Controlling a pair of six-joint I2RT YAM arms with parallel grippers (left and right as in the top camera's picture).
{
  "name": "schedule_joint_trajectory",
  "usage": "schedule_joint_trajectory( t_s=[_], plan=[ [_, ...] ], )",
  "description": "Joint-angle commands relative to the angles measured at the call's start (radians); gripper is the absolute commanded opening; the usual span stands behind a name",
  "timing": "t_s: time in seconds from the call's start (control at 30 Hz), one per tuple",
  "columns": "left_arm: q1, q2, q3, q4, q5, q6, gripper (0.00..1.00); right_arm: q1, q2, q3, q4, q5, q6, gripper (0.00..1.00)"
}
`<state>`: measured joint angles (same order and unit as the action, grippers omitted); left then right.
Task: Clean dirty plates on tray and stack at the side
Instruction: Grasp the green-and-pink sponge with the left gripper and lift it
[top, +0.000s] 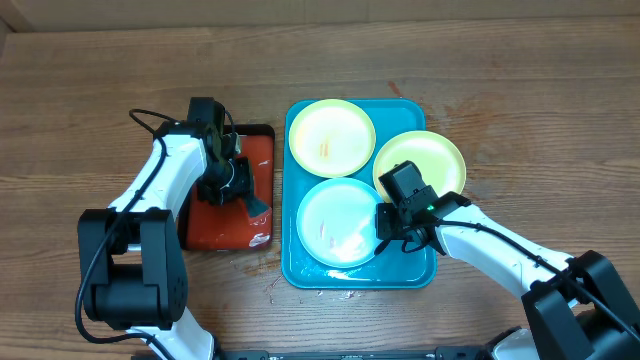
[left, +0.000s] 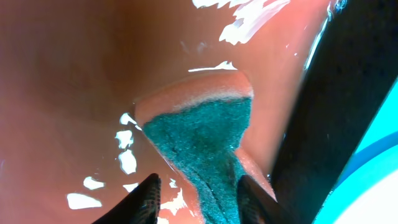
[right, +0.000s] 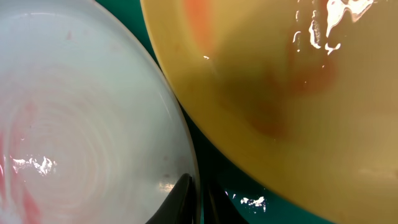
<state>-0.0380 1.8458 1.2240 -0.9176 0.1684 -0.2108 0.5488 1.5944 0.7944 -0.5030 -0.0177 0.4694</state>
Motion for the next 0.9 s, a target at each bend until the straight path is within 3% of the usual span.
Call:
schedule_joint_trajectory(
  t_s=[0.0, 0.2, 0.23, 0.3, 0.5, 0.53, 0.57, 0.7, 0.87],
  plan=[
    [-0.008, -0.002, -0.018, 0.011, -0.02, -0.077, 0.36, -0.007, -0.007, -0.004, 0.0, 0.016, -0.005, 0.09],
    [-0.035, -0.002, -0.154, 0.191, -0.022, -0.157, 0.35, -0.007, -0.007, -0.004, 0.0, 0.016, -0.005, 0.09],
    [-0.037, -0.002, -0.174, 0.222, -0.018, -0.161, 0.29, -0.007, -0.007, -0.004, 0.0, 0.016, -0.005, 0.09],
    [-0.037, -0.002, -0.188, 0.236, -0.02, -0.164, 0.04, -0.007, -0.007, -0.004, 0.0, 0.016, -0.002, 0.09],
    [-0.037, -0.008, -0.139, 0.152, -0.024, -0.161, 0.04, -0.007, -0.007, -0.004, 0.0, 0.015, -0.002, 0.09],
    [-0.037, -0.009, -0.124, 0.13, -0.032, -0.157, 0.07, -0.007, -0.007, -0.004, -0.001, 0.015, -0.002, 0.09],
    [-0.037, -0.009, -0.106, 0.105, -0.045, -0.155, 0.2, -0.007, -0.007, -0.004, -0.001, 0.015, -0.002, 0.09],
    [-0.036, -0.009, -0.037, 0.019, -0.075, -0.126, 0.42, -0.007, -0.007, -0.004, -0.004, 0.013, -0.002, 0.09],
    [-0.035, -0.009, 0.001, -0.037, -0.063, -0.126, 0.42, -0.007, -0.007, -0.004, -0.003, 0.013, -0.002, 0.09]
  ],
)
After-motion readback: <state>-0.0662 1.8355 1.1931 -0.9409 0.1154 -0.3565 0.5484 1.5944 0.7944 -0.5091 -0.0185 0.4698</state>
